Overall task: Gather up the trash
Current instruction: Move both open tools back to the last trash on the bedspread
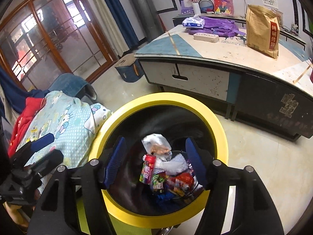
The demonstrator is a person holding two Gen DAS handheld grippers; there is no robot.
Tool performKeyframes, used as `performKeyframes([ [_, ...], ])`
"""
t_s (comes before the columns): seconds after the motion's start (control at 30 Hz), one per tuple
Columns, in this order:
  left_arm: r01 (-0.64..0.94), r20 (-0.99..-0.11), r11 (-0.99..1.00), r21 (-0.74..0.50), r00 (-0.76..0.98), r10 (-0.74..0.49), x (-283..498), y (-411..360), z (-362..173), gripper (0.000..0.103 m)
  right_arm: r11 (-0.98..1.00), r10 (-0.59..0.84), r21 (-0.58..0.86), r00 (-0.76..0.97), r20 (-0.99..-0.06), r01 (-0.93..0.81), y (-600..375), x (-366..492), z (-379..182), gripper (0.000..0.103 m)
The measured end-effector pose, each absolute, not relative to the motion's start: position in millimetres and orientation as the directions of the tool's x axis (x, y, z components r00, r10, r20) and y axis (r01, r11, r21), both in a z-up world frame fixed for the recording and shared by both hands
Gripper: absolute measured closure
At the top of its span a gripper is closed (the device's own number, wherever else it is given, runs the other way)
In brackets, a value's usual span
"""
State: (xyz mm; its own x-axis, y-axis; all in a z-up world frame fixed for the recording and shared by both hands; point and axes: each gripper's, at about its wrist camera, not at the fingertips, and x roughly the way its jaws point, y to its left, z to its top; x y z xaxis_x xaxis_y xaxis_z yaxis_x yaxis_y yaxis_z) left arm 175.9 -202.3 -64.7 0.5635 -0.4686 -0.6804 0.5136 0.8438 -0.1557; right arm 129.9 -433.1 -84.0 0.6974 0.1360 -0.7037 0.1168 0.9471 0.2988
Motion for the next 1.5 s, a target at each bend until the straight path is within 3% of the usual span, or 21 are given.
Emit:
performKeyframes([
  [0.4,0.409,-0.626,0.904,-0.126,0.674,-0.392,168.4,-164.0,-39.6,0.011,0.966,0.153,0.26,0.786,-0.6,0.011,-395.4,118.4,-43.5,0.03],
  [0.73,0.276,-0.574,0.959,-0.065,0.776,-0.262,158.3,-111.1,-20.1,0.011,0.966,0.231,0.23,0.787,-0.573,-0.116,-345.2,119.8,-24.2,0.026],
  [1.17,0.092,-0.551,0.992,-0.082,0.826,-0.122,156.6,-31.7,-10.0,0.011,0.932,0.361,0.197,0.721,-0.592,-0.305,-255.6,120.9,-20.4,0.026],
  [1.5,-0.092,-0.579,0.977,-0.194,0.814,-0.038,157.6,54.6,-16.5,0.011,0.87,0.472,0.227,0.608,-0.639,-0.437,-178.5,125.6,-29.3,0.026],
])
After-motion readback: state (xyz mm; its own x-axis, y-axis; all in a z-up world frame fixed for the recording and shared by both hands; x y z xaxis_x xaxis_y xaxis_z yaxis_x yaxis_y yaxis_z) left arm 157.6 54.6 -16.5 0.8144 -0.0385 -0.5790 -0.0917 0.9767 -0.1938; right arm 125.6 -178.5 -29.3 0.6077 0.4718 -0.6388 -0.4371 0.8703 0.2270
